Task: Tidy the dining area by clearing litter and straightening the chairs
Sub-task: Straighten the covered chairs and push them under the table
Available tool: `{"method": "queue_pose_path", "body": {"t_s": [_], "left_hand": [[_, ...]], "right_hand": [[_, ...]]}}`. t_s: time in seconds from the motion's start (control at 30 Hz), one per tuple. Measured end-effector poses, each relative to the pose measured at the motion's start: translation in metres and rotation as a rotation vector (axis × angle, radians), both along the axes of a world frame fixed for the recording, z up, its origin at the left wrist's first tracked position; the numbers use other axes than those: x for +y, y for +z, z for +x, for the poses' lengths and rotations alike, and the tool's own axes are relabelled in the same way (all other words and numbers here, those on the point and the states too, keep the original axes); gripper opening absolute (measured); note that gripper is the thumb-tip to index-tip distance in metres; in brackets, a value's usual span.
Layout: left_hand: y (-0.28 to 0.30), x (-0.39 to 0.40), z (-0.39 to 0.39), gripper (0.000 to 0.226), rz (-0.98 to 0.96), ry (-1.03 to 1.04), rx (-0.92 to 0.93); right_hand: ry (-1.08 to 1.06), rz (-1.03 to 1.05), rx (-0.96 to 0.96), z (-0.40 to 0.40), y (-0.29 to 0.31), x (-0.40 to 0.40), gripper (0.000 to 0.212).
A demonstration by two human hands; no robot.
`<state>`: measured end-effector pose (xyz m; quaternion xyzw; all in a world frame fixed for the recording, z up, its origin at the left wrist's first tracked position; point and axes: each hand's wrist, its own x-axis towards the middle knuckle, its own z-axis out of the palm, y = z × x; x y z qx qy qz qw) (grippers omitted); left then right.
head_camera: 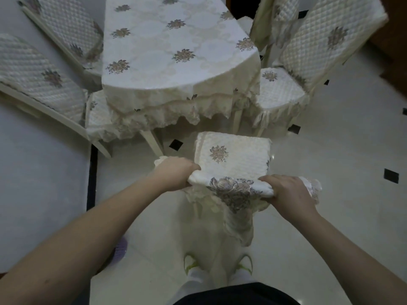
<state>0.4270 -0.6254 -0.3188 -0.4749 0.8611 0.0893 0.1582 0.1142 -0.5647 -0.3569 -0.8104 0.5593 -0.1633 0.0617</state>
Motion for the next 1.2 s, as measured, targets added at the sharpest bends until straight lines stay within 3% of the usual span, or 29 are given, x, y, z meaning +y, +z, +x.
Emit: {"method": "queue_pose_path", "body": {"t_s": [0.17,0.4,0.6,0.97,1.2], "left_hand": [[0.003,-0.001,0.023,0.009,0.0,0.064,0.003],[-0.017,0.003,0.056,0.02,-0.051,0.105,0.002],[-0.019,-0.023,0.079,0.014,-0.136,0.189,0.02],[-0.023,-0.068,0.071,0.014,-0.158,0.221,0.007],[-0.009,-0.108,0.067,0.023,-0.13,0.321,-0.051]], "right_hand": [[0.055,0.015,0.035,0.022,0.002,-0.025,0.041],[0.119,0.091,0.06,0.054,-0.002,-0.06,0.045],[0.06,0.154,0.071,0.087,0.012,-0.096,0.048],[0.071,0.173,0.064,0.089,0.012,-0.168,0.023],[0.165,0.129,0.036,0.087,0.014,-0.22,0.035]]}}
